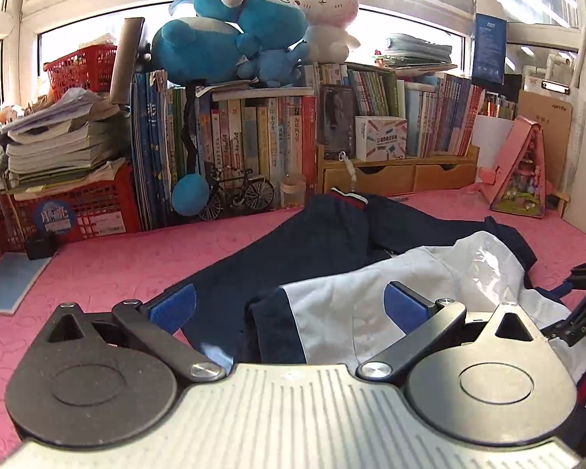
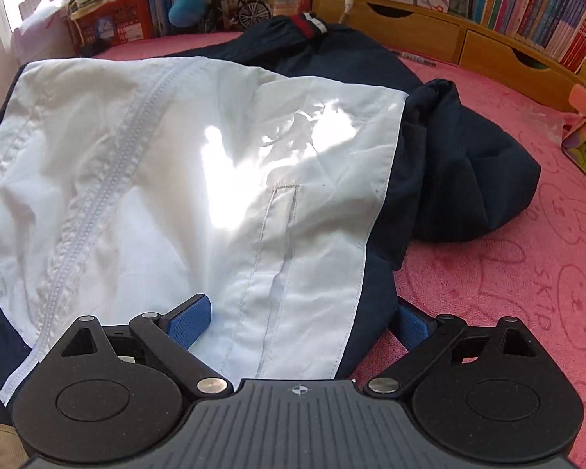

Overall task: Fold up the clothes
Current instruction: 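Grasp the navy sleeve cuff with the left gripper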

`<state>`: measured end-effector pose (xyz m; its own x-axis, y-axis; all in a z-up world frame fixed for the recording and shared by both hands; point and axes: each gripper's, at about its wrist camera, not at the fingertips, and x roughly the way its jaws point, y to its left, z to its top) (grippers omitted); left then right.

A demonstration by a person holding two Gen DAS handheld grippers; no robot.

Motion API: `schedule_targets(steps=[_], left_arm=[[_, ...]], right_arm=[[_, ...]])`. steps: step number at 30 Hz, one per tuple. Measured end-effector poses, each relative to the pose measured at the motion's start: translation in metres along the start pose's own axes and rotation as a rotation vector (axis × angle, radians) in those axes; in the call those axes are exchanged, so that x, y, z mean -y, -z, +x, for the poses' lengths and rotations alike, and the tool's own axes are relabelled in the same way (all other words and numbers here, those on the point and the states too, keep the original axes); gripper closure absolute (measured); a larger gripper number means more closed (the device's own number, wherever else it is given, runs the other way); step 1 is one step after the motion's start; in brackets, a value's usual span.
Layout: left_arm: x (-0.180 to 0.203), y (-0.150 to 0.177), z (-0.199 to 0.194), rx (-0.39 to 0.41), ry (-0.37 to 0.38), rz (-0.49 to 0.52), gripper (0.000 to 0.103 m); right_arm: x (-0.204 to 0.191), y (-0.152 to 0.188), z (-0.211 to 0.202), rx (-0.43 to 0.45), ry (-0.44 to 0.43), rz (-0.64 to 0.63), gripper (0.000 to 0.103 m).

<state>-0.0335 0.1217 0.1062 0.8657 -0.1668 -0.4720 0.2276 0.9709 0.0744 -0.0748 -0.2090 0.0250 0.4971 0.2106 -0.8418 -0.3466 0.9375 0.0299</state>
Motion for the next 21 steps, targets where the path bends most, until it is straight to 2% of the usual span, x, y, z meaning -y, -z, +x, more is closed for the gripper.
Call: schedule_targets(steps=[2, 5, 8, 11, 12, 15, 17, 21], left_arm=[[0.020, -0.026, 0.037, -0.001, -0.067, 0.044, 0.000], [0.047, -0.057, 0.092, -0.030, -0.118, 0.066, 0.000], [0.068, -0.055, 0.140, -0.122, -0.073, 0.113, 0.000], [0.088, -0.054, 0.188, -0.213, -0.028, 0.160, 0.000], [0.096, -0.052, 0.204, -0.243, -0.021, 0.179, 0.000], [0.117, -0.028, 0.240, -0.318, -0.104, 0.285, 0.000], [0.110, -0.023, 0.249, -0.316, -0.142, 0.259, 0.000], [0.095, -0.016, 0.264, -0.312, -0.211, 0.202, 0.002]], right_arm=[[0.006, -0.006, -0.010, 0.029, 0.015, 0.014, 0.006], [0.017, -0.036, -0.034, 0.144, 0.087, -0.018, 0.000], [0.045, -0.085, -0.041, 0.242, 0.223, -0.040, 0.000], [0.069, -0.129, -0.027, 0.270, 0.303, -0.005, 0.000], [0.074, -0.139, -0.020, 0.270, 0.294, 0.021, 0.000], [0.082, -0.153, 0.008, 0.263, 0.199, 0.081, 0.000], [0.074, -0.156, 0.026, 0.244, 0.182, 0.048, 0.000], [0.049, -0.171, 0.054, 0.233, 0.236, -0.067, 0.000]])
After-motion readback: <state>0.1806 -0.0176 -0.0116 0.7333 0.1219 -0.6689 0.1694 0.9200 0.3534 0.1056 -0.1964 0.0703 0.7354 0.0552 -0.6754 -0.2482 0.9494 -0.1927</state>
